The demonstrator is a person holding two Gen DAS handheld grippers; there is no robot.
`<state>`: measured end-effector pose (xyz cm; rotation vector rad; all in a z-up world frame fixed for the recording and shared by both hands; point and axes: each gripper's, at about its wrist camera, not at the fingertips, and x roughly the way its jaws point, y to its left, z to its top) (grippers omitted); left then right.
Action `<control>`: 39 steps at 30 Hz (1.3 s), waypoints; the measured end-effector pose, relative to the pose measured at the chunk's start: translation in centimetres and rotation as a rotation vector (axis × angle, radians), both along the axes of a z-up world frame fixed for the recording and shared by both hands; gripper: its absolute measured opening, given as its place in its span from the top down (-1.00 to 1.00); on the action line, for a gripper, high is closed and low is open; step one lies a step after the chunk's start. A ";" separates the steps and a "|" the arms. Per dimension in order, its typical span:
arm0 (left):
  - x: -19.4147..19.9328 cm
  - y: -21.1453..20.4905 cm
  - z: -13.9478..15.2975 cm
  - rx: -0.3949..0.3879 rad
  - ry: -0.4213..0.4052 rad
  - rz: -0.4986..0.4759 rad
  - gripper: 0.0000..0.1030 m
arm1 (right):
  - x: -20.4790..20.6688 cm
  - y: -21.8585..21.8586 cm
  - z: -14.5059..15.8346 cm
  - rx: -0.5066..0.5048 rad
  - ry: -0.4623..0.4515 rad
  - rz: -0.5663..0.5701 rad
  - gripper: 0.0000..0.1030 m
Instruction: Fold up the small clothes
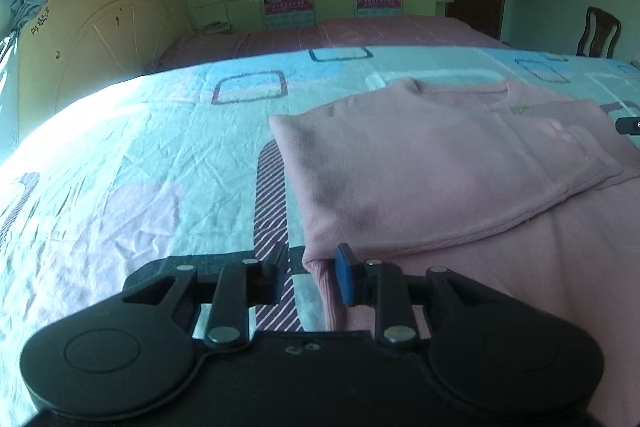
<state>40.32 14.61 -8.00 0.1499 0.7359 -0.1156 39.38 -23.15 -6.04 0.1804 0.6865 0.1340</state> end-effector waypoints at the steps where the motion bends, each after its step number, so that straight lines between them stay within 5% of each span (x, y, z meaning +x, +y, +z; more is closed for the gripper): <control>1: -0.1 -0.4 0.4 -0.018 -0.014 -0.004 0.49 | 0.1 0.6 0.4 0.016 -0.001 0.030 0.21; 6: 2.3 -5.6 -1.5 -0.043 0.004 -0.093 0.29 | 1.0 5.8 -1.6 0.030 0.075 0.221 0.46; 8: 3.1 -7.1 -3.5 -0.022 0.048 -0.107 -0.63 | 1.5 7.1 -4.2 -0.038 0.182 0.248 0.46; 9: 3.2 -7.5 -4.4 -0.001 0.072 -0.110 -0.78 | 1.2 7.0 -4.5 -0.043 0.165 0.258 0.46; 15: 4.9 -6.6 -3.4 -0.048 0.041 -0.136 -0.54 | 3.0 5.1 -2.3 -0.019 0.101 0.230 0.46; 19: 11.2 -6.1 -2.9 -0.050 0.033 -0.100 -0.52 | 8.2 4.3 -3.3 -0.036 0.123 0.137 0.46; 22: 17.4 -3.8 -4.1 -0.093 0.117 -0.018 -0.47 | 12.0 2.6 -5.1 -0.059 0.190 0.050 0.45; 26: 20.1 -1.0 -3.5 -0.167 0.134 0.029 -0.07 | 12.7 2.2 -4.6 -0.061 0.175 0.040 0.45; 29: 17.9 -2.3 -1.9 -0.150 0.044 -0.037 -0.25 | 11.3 3.2 -2.8 -0.002 0.103 0.063 0.45; 32: 16.9 -5.1 -2.9 -0.076 0.028 -0.078 -0.81 | 11.9 7.1 -3.2 0.018 0.113 0.152 0.45; 35: 16.4 -6.6 -5.2 -0.031 0.084 -0.085 -0.74 | 12.4 10.1 -4.9 -0.062 0.153 0.192 0.45; 39: 11.8 -5.7 -4.6 -0.023 0.004 -0.056 -0.66 | 9.8 9.6 -4.1 -0.127 0.109 0.195 0.45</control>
